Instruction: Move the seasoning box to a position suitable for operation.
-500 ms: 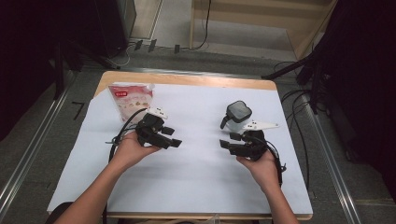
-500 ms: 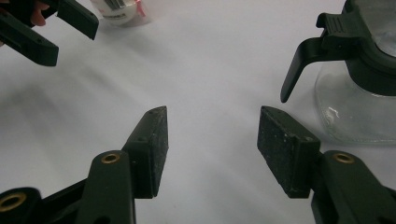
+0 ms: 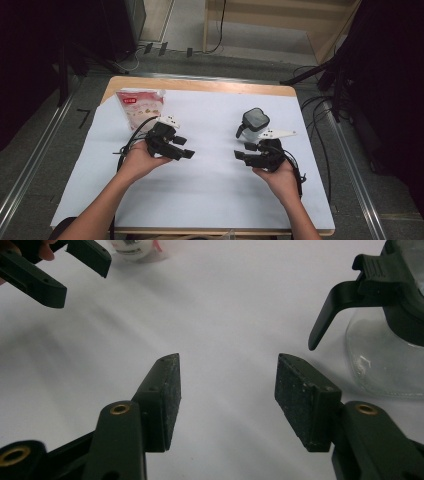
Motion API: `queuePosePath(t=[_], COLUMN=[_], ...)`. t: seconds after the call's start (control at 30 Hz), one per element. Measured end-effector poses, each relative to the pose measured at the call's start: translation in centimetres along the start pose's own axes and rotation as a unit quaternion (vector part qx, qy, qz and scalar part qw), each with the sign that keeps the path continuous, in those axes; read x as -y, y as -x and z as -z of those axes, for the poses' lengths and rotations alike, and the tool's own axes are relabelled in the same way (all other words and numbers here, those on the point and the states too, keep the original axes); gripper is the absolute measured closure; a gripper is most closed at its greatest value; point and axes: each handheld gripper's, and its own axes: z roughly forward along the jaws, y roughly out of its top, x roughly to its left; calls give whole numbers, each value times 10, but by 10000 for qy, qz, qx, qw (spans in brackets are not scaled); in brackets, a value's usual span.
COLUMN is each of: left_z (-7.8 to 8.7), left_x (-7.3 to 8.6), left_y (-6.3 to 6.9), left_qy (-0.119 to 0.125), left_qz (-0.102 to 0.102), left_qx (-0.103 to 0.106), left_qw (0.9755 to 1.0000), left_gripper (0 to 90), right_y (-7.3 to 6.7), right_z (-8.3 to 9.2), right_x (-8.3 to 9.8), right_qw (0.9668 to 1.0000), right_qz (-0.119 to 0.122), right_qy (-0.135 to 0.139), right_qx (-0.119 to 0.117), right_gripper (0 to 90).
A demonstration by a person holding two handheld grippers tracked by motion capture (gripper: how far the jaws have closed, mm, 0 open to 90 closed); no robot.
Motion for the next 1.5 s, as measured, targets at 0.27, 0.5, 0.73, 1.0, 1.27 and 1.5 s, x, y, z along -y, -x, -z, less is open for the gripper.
queuePosePath(t=[0.27, 0.5, 0.73, 1.0, 1.27, 1.5], left_z=[-1, -1, 2, 5, 4, 5], left_x=[-2, -2, 1, 0, 1, 2], left_y=[0, 1, 3, 6, 7, 8], left_qy=[66, -17, -36, 143, 201, 133], left_qz=[-60, -85, -107, -162, -155, -167], left_qx=[14, 55, 30, 73, 53, -19], left_qw=[10000, 9999, 9999, 9997, 9997, 9998], left_gripper=[369, 379, 379, 377, 374, 381], right_y=[3, 14, 27, 39, 64, 74], right_z=[0, 8, 21, 26, 10, -9], right_x=[1, 1, 1, 7, 6, 9], right_qw=[9997, 9995, 9988, 9965, 9942, 9914], right_qz=[174, 152, -24, -135, -620, -705], right_qy=[-134, -54, 79, 113, 320, 210], right_qx=[120, 287, 491, 814, 817, 1085], right_gripper=[405, 384, 380, 342, 166, 89])
